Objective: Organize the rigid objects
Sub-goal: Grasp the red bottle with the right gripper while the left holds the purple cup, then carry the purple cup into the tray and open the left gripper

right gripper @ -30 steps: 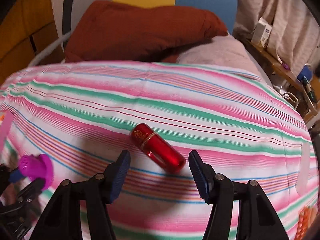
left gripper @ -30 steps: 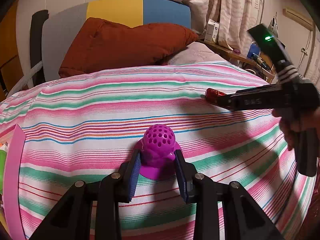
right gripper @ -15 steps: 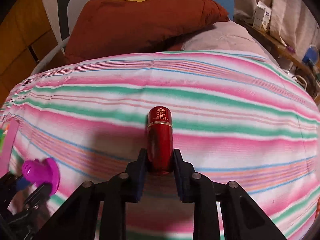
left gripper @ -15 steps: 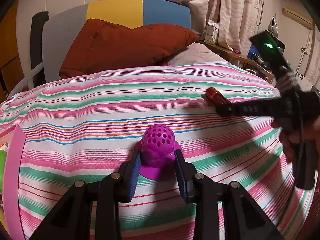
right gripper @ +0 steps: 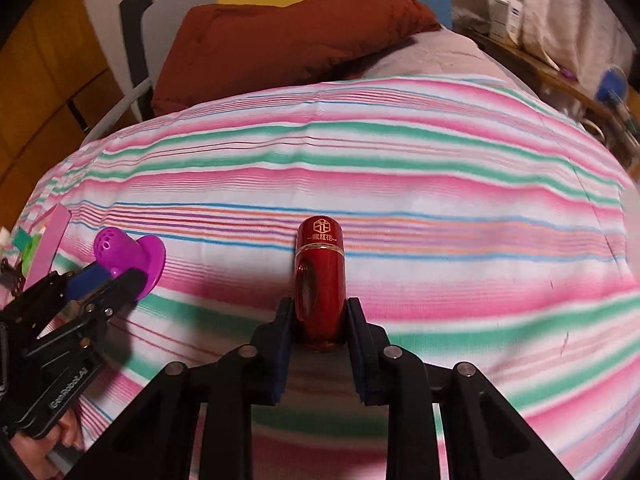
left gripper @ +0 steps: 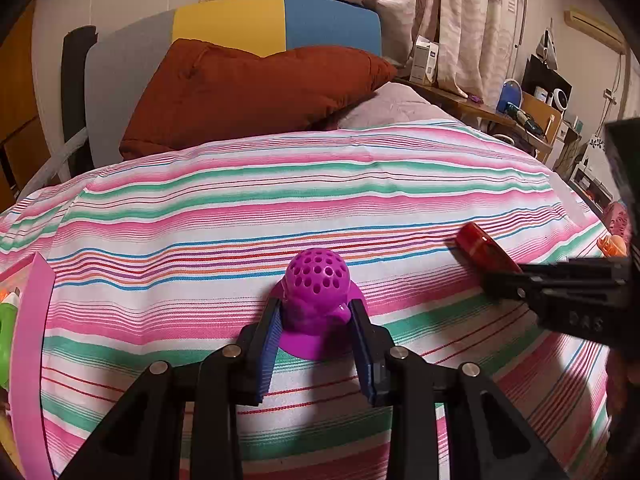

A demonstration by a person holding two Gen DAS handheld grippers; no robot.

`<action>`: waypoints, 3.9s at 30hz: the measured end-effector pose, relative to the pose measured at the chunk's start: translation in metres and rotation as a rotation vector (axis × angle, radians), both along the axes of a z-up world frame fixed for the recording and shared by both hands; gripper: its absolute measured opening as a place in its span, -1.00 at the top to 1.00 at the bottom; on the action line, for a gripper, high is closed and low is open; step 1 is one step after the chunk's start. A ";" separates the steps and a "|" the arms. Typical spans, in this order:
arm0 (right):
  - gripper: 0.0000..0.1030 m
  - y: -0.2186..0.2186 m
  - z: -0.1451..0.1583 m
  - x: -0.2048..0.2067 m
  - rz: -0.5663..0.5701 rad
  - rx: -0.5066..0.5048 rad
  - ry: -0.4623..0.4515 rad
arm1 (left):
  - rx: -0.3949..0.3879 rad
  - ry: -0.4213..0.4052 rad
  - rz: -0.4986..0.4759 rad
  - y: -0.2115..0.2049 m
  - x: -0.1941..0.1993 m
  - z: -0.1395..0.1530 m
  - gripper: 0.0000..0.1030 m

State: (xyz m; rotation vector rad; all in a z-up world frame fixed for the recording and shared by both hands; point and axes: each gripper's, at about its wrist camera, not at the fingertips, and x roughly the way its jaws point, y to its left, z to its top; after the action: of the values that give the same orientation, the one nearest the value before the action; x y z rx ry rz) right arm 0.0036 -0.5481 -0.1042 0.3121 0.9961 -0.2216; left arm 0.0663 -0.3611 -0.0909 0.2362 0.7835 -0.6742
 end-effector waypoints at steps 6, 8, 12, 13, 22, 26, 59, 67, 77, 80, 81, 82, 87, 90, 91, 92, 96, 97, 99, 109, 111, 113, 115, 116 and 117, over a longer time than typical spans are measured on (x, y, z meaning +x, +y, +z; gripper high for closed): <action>0.50 0.029 0.013 -0.018 0.006 -0.011 -0.002 | 0.046 -0.004 -0.017 -0.004 -0.002 0.002 0.36; 0.50 0.037 0.018 -0.025 0.011 0.014 -0.022 | 0.069 -0.008 -0.026 -0.004 -0.006 0.003 0.42; 0.50 0.053 0.022 -0.027 0.043 -0.013 -0.035 | 0.078 0.003 -0.026 0.008 -0.016 0.006 0.78; 0.50 0.057 0.022 -0.026 0.055 -0.030 -0.037 | 0.071 0.009 -0.021 0.013 -0.018 0.007 0.78; 0.51 0.070 0.026 -0.027 0.091 -0.057 -0.050 | 0.027 0.023 -0.013 0.046 -0.042 0.015 0.78; 0.50 0.065 0.028 -0.030 0.060 -0.038 -0.053 | -0.015 0.063 -0.019 0.045 -0.041 0.023 0.45; 0.50 0.066 0.027 -0.028 0.068 -0.043 -0.064 | -0.067 0.071 0.047 0.064 -0.026 0.041 0.38; 0.50 0.081 0.030 -0.030 0.105 -0.071 -0.078 | -0.110 0.063 0.073 0.115 -0.043 0.054 0.38; 0.50 0.101 0.024 -0.028 0.164 -0.050 -0.079 | -0.138 0.043 0.166 0.197 -0.060 0.062 0.38; 0.50 0.109 0.022 -0.029 0.177 -0.047 -0.076 | -0.138 0.017 0.200 0.221 -0.061 0.067 0.38; 0.50 0.112 0.021 -0.029 0.183 -0.052 -0.076 | -0.143 0.017 0.213 0.229 -0.061 0.068 0.38; 0.50 0.114 0.021 -0.029 0.189 -0.053 -0.077 | -0.146 0.019 0.224 0.236 -0.060 0.067 0.38; 0.50 0.125 0.020 -0.031 0.208 -0.046 -0.075 | -0.145 0.029 0.307 0.277 -0.054 0.062 0.38; 0.50 0.133 0.020 -0.033 0.219 -0.045 -0.078 | -0.145 0.038 0.349 0.297 -0.051 0.057 0.38; 0.50 0.136 0.020 -0.033 0.222 -0.044 -0.080 | -0.144 0.037 0.363 0.303 -0.051 0.055 0.38; 0.50 0.138 0.021 -0.034 0.225 -0.045 -0.082 | -0.138 0.032 0.377 0.310 -0.050 0.054 0.38; 0.50 0.147 0.022 -0.035 0.238 -0.034 -0.090 | -0.110 0.015 0.412 0.329 -0.050 0.051 0.38; 0.50 0.150 0.023 -0.036 0.241 -0.032 -0.092 | -0.100 0.010 0.422 0.334 -0.051 0.049 0.38; 0.50 0.154 0.024 -0.037 0.246 -0.029 -0.098 | -0.083 0.011 0.441 0.341 -0.052 0.045 0.38; 0.50 0.176 0.035 -0.046 0.276 -0.014 -0.137 | -0.118 0.128 0.451 0.364 -0.046 0.022 0.37; 0.50 0.181 0.037 -0.047 0.284 -0.018 -0.145 | -0.123 0.126 0.469 0.366 -0.047 0.022 0.23; 0.50 0.186 0.039 -0.050 0.294 -0.014 -0.156 | -0.126 0.112 0.490 0.367 -0.051 0.024 0.18; 0.50 0.190 0.039 -0.050 0.297 -0.006 -0.162 | -0.136 0.090 0.498 0.368 -0.055 0.027 0.18; 0.50 0.192 0.040 -0.052 0.302 0.002 -0.165 | -0.141 0.080 0.499 0.369 -0.058 0.028 0.18; 0.50 0.194 0.040 -0.052 0.306 0.007 -0.167 | -0.149 0.068 0.496 0.370 -0.061 0.030 0.18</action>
State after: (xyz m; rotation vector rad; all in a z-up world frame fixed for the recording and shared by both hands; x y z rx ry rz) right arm -0.0485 -0.3540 -0.0637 0.1775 0.8667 0.0848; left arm 0.0053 0.0085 -0.0609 -0.1184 0.8131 -0.2695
